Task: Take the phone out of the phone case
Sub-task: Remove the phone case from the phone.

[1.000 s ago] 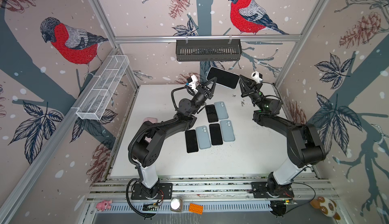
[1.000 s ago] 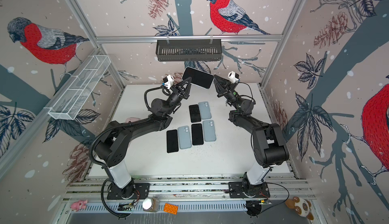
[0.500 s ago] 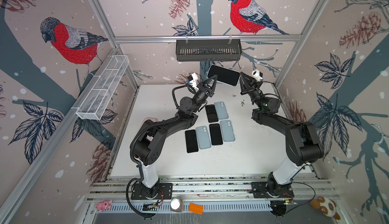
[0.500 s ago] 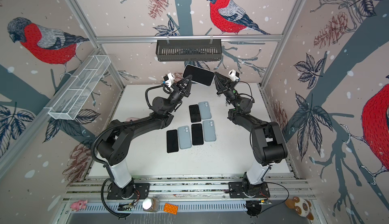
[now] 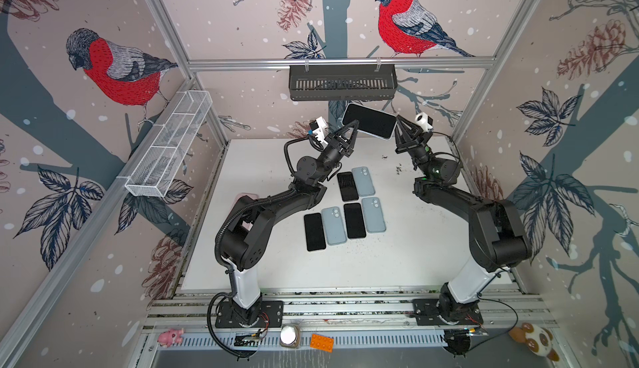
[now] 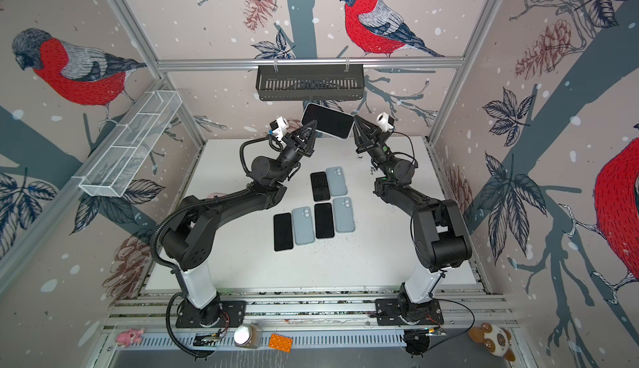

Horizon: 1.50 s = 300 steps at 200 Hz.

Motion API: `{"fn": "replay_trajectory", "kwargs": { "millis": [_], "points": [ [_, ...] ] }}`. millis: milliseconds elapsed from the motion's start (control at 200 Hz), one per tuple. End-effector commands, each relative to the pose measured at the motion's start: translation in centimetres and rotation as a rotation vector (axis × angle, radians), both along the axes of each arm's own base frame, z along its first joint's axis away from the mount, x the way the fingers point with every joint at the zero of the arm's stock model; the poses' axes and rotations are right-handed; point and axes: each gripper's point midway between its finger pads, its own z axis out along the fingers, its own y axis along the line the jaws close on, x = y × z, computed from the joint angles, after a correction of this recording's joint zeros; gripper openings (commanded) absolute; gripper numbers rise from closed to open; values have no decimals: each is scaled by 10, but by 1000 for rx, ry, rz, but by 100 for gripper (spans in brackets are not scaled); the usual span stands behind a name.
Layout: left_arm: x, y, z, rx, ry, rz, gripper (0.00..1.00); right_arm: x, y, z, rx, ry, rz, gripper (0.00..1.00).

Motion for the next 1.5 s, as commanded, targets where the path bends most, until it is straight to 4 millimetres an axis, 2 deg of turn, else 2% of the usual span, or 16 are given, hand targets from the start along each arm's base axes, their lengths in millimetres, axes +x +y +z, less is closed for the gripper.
{"fn": "replay_trajectory", "kwargs": {
  "millis": [0,100,160,300,475,675,961,1026,1081,1171,1286,1386,1496],
  "points": [
    [-93,34,72,-211,-398,-134,0,-38,-4,18,115,-31,201,13],
    [-92,37,72,-213,-391,-137,0,-39,-5,25,121,-51,202,13],
    [-94,40,74,-212,-399,-129,0,-39,-6,27,127,-53,202,8],
    [-97,43,79,-221,-408,-123,0,-37,-8,22,140,-30,194,2],
    [-98,44,81,-224,-411,-124,0,-39,-9,24,154,-28,194,1],
    [-95,43,78,-220,-403,-124,0,-44,-10,38,160,-64,204,13],
    [-97,44,82,-226,-415,-128,0,-48,-8,42,151,-80,215,17],
    [-98,44,83,-229,-419,-129,0,-49,-8,43,149,-85,215,13],
    [-100,42,84,-223,-431,-131,0,-48,-7,43,149,-84,216,3],
    [-103,40,85,-225,-432,-139,0,-48,-3,42,135,-91,223,2],
    [-100,42,80,-228,-403,-140,0,-54,-3,40,98,-121,196,22],
    [-93,40,75,-196,-345,-131,0,-73,-8,41,10,-223,119,38],
    [-82,37,67,-135,-241,-98,0,-91,-12,29,-67,-286,30,48]
  ]
}}
